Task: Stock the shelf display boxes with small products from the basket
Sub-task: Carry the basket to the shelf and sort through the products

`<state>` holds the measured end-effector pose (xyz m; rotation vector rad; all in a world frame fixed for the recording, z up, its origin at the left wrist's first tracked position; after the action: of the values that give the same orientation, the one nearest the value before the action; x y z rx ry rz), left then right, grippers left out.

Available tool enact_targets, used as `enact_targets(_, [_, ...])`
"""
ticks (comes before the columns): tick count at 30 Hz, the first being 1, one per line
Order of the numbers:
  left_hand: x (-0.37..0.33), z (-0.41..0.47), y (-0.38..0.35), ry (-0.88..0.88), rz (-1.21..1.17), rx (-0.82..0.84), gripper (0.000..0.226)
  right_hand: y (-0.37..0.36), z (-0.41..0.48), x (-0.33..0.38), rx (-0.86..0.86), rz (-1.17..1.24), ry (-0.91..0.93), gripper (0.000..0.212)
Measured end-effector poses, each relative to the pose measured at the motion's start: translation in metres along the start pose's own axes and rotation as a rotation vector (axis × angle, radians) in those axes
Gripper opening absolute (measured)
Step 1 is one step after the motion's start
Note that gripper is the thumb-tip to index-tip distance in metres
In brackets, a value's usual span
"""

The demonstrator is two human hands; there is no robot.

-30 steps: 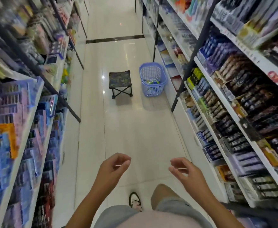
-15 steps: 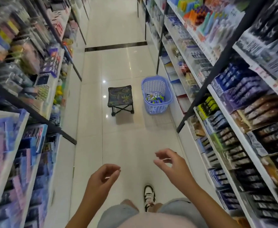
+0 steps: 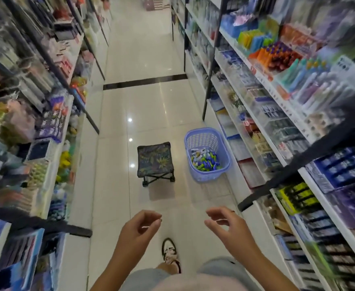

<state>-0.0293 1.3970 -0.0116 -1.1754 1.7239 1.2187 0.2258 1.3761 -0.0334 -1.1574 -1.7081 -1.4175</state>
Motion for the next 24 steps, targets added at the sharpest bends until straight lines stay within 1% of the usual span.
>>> enact_targets(6, [-0.065,0.128,0.002,-0.121,0.088,0.183,0.012,0.005,0.072,0.004,-0.083,0.0,-0.107,0.013])
enact_targets(12, [-0.08,0.242,-0.017,-0.067,0.119,0.302,0.012,0.005,0.175,0.008,-0.17,0.045,-0.165,0.016])
enact_targets(18, [-0.092,0.373,-0.053,0.002,0.214,0.446,0.01,0.04,0.33,0.007,-0.277,0.136,-0.188,0.013])
enact_targets(20, [-0.109,0.415,-0.066,-0.017,0.295,0.483,0.011,0.057,0.37,0.01,-0.318,0.184,-0.214,0.014])
enact_targets(22, [-0.129,0.456,-0.08,-0.072,0.368,0.509,0.013,0.072,0.401,0.012,-0.347,0.215,-0.229,0.013])
enact_targets(24, [-0.147,0.495,-0.094,-0.112,0.411,0.539,0.004,0.085,0.423,0.008,-0.361,0.235,-0.276,0.01])
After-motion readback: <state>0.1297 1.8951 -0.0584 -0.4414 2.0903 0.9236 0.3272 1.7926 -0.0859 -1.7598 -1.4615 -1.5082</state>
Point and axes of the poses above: each hand's wrist, its own z-axis towards the middle knuckle, its own y-axis out of the back of the hand, x = y × z, the point moved 5 cm from there along z, towards the middle knuckle, and after that the axes turned 1 degree about y, right-handed, at the moved point
